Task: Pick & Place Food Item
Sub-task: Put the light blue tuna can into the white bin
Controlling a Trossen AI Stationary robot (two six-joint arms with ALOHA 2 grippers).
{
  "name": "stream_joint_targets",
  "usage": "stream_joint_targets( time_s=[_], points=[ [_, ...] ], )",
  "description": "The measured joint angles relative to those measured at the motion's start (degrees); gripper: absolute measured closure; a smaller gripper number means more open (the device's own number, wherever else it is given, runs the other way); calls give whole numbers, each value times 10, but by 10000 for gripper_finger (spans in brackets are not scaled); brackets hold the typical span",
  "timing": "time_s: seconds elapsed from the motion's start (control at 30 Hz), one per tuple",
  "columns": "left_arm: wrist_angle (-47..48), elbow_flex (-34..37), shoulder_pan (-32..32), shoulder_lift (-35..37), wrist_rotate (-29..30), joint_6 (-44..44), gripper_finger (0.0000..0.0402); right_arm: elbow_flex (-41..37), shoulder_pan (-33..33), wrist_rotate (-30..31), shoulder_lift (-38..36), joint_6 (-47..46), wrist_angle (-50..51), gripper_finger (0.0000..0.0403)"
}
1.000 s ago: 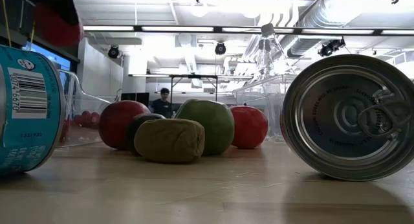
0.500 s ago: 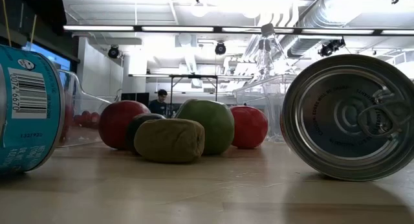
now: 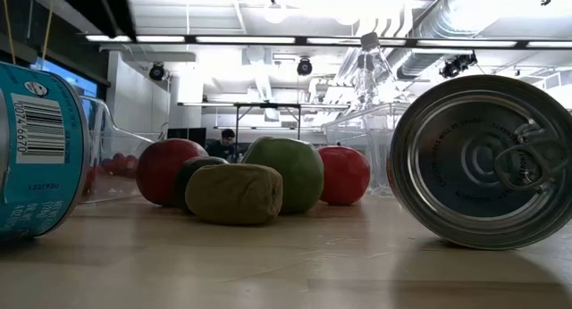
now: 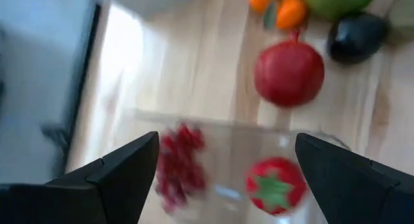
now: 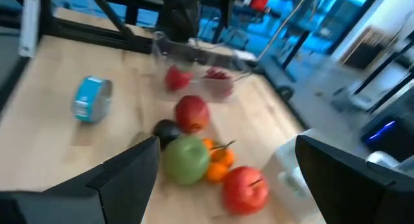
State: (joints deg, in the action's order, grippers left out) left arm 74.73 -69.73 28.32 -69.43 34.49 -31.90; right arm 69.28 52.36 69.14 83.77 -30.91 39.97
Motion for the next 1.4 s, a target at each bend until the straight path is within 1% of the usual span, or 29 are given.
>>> stream_joint_targets(
  time_s=[0.07, 0.13, 0.2, 0.27, 0.33, 0.47, 0.53, 0.67, 0.83, 0.93, 1.0, 1.07, 1.17, 1.27, 1.33, 1.4],
  points=[
    [-28, 1, -1, 0, 1, 70, 50, 0, -7, 18, 0, 28, -3, 57],
    [-52, 1, -1, 0, -17, 135, 50, 0, -15, 25, 0, 49, -8, 56],
    [-87, 2, -1, 0, -35, 172, 50, 0, -25, 20, 0, 62, -8, 58],
    [-113, 2, 1, 2, -45, 191, 50, 0, -34, 4, 0, 64, -9, 58],
    [-138, 2, 4, 3, -43, 195, 50, 0, -45, -19, 0, 58, -17, 58],
    [-173, 2, 4, -3, -44, 169, 50, 0, -63, -81, 0, 60, -12, 58],
    [-173, 2, 4, -6, -45, 173, 50, 0, -73, -97, 0, 84, -15, 58],
    [-180, 2, 4, -14, -45, 179, 50, 0, -89, -97, -3, 102, -19, 59],
    [-203, 2, 4, -20, -45, 143, 50, 0, -98, -93, -6, 104, -21, 59],
    [-223, 2, 4, -22, -45, 140, 50, 0, -98, -91, -5, 104, -22, 59],
    [-228, 2, 4, -26, -45, 146, 50, 0, -98, -93, -5, 98, -22, 59],
    [-228, 2, 4, -28, -45, 176, 50, 0, -97, -96, -5, 82, -23, 59],
    [-232, 2, 4, -35, -73, 228, 50, 0, -94, -96, -5, 62, -23, 59],
    [-233, 2, 14, -39, -140, 273, 50, 0, -92, -96, -5, 57, -28, 59],
    [-237, 2, 24, -42, -170, 278, 50, 0, -91, -97, -5, 48, -33, 59],
    [-237, 2, 38, -46, -180, 272, 50, 0, -91, -116, -5, 32, -37, 59]
  ],
)
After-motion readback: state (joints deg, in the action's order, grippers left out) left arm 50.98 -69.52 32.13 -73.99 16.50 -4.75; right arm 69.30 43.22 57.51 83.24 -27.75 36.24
